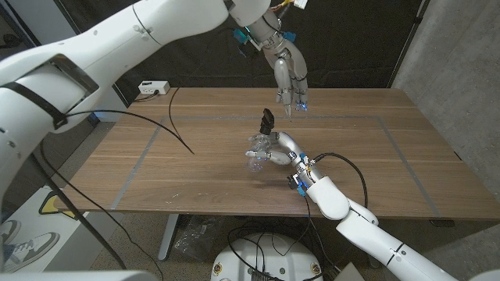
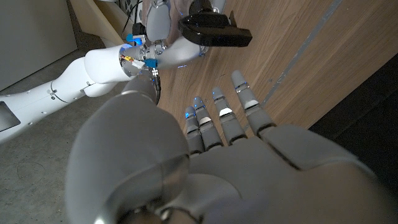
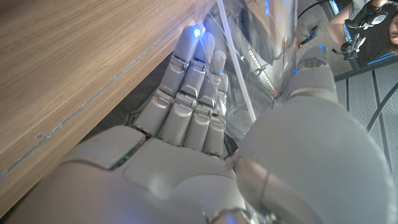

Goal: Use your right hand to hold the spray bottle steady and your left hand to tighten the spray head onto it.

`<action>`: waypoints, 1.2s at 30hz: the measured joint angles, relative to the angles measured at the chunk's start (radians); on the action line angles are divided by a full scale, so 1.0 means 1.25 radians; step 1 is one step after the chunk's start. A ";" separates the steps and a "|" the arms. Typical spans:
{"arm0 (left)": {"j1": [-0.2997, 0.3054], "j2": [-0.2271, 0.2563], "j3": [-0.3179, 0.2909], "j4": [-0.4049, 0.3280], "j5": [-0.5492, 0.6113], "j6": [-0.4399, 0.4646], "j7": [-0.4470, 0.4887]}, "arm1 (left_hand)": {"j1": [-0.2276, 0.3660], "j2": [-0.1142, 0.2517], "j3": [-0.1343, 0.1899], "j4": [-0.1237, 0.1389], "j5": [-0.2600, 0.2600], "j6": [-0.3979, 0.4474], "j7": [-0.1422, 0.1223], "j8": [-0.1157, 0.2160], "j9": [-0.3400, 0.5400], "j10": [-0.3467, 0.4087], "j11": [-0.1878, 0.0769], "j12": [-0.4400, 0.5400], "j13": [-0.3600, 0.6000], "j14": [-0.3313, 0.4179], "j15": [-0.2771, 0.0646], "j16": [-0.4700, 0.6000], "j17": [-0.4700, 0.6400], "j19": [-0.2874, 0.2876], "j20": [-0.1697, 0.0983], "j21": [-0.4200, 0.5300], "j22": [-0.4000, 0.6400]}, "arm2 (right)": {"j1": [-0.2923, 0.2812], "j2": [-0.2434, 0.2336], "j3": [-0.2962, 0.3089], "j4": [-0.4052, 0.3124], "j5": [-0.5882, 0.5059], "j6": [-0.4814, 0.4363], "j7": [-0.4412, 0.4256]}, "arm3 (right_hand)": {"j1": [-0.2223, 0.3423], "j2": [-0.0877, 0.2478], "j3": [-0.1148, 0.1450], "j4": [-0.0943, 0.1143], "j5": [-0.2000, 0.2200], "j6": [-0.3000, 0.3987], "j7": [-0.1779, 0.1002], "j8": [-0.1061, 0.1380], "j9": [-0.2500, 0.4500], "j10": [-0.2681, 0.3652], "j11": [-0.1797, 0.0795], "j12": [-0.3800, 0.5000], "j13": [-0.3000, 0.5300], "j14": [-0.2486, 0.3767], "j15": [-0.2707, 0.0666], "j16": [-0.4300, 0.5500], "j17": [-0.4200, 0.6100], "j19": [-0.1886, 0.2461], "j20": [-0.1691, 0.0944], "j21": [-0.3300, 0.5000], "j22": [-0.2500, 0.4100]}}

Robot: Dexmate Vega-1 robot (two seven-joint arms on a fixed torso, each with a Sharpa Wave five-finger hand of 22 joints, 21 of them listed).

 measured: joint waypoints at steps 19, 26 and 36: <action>0.085 0.090 -0.108 -0.021 -0.059 -0.084 0.028 | 0.106 0.039 0.046 -0.066 -0.013 0.070 -0.065 0.028 0.000 0.011 -0.011 0.012 -0.015 -0.002 -0.001 0.004 -0.006 -0.008 -0.066 -0.020 0.000 | -0.025 -0.012 0.008 0.005 0.049 0.044 -0.009 | 0.000 0.000 0.000 0.000 0.000 0.000 0.000 -0.002 0.000 0.000 0.000 0.000 0.000 0.000 0.000 0.003 0.000 0.000 0.000 0.013 0.000; 0.092 0.078 -0.114 0.030 -0.071 -0.134 0.027 | 0.106 0.039 0.046 -0.066 -0.016 0.057 -0.052 0.021 -0.002 0.006 -0.006 0.012 -0.015 -0.011 -0.002 0.000 -0.006 -0.010 -0.067 -0.020 0.000 | -0.041 -0.018 0.015 -0.011 0.055 0.060 -0.007 | 0.000 0.000 0.000 0.000 0.000 0.000 0.000 -0.002 0.000 0.000 0.000 -0.001 0.000 0.000 0.000 0.003 0.000 0.000 0.000 0.020 -0.004; 0.072 0.016 -0.086 0.146 -0.079 -0.216 -0.004 | 0.112 0.045 0.049 -0.069 -0.019 0.053 -0.048 0.018 -0.002 0.001 -0.001 0.012 -0.018 -0.015 0.003 0.000 -0.006 -0.013 -0.070 -0.026 0.000 | -0.056 -0.021 0.019 -0.031 0.057 0.073 -0.002 | 0.000 0.000 0.000 0.000 0.000 0.001 0.001 -0.002 0.000 0.000 0.000 0.000 0.000 0.000 0.000 0.003 0.000 -0.006 0.003 0.025 -0.003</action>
